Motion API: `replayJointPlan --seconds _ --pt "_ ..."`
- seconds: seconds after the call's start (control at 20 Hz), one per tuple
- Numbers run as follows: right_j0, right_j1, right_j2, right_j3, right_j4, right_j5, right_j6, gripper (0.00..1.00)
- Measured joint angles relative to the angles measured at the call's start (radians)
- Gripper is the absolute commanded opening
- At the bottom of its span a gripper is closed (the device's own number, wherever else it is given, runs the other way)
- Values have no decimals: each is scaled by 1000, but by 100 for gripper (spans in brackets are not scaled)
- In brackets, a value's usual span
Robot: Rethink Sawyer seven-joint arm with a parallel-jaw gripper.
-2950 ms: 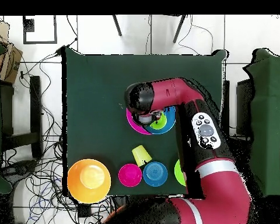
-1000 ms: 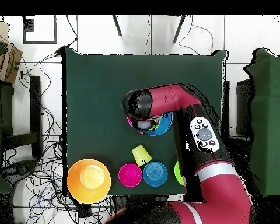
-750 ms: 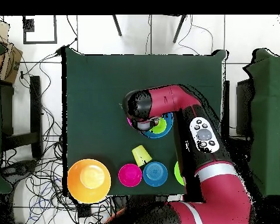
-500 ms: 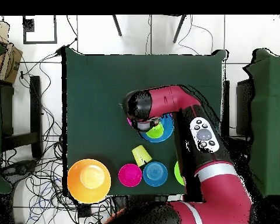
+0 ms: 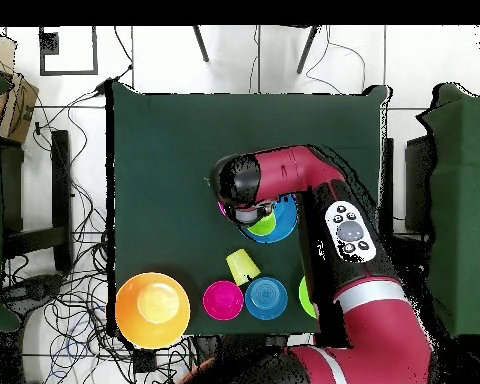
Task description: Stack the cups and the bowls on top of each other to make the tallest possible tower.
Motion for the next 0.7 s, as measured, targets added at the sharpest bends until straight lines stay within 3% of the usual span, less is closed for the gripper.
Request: replayJointPlan --seconds 0.7 --pt "-2 -41 0 10 0 0 0 100"
